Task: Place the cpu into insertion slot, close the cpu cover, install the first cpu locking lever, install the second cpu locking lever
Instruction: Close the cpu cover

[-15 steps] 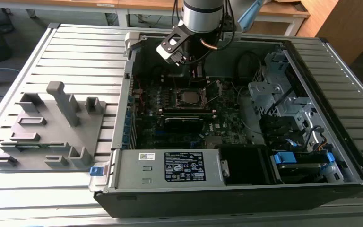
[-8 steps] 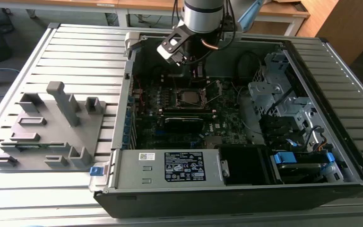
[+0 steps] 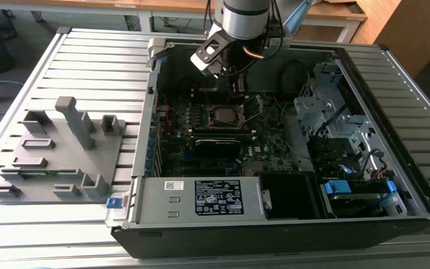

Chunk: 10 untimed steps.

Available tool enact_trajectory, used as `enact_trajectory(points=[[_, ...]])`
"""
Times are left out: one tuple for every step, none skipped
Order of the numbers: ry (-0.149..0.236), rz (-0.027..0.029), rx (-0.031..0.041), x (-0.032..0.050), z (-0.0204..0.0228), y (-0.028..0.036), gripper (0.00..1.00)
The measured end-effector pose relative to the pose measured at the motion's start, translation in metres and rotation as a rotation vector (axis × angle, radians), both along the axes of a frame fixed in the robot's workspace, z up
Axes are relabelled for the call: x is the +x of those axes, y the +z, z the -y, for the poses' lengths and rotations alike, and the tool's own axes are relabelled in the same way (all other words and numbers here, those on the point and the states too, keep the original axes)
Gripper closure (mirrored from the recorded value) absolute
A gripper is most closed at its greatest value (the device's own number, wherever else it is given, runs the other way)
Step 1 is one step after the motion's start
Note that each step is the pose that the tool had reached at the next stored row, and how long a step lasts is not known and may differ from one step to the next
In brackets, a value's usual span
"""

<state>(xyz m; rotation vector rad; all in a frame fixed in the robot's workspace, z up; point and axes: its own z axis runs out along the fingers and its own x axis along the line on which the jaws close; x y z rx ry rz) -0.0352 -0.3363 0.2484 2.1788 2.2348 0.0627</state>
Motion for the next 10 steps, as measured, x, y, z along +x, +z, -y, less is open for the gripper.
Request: enact_trajectory(points=[[0.0, 0.0, 0.0, 0.001, 0.0, 0.0, 0.89], [0.0, 0.0, 0.0, 0.0013, 0.0, 0.0, 0.89], [0.0, 0.0, 0.0, 0.0013, 0.0, 0.0, 0.89], [0.0, 0.0, -0.0001, 0.0013, 0.0, 0.0, 0.89], [0.0, -0.0001, -0.0002, 0.0014, 0.0, 0.0004, 0.89], [0.0, -0.0001, -0.0002, 0.0014, 0.0, 0.001, 0.89], [0.0, 0.0, -0.0001, 0.0014, 0.0, 0.0018, 0.89], [0.0, 0.0, 0.0, 0.0014, 0.0, 0.0029, 0.89], [0.0, 0.0, -0.0001, 0.0014, 0.0, 0.0042, 0.89], [0.0, 0.0, -0.0001, 0.0014, 0.0, 0.0056, 0.89]])
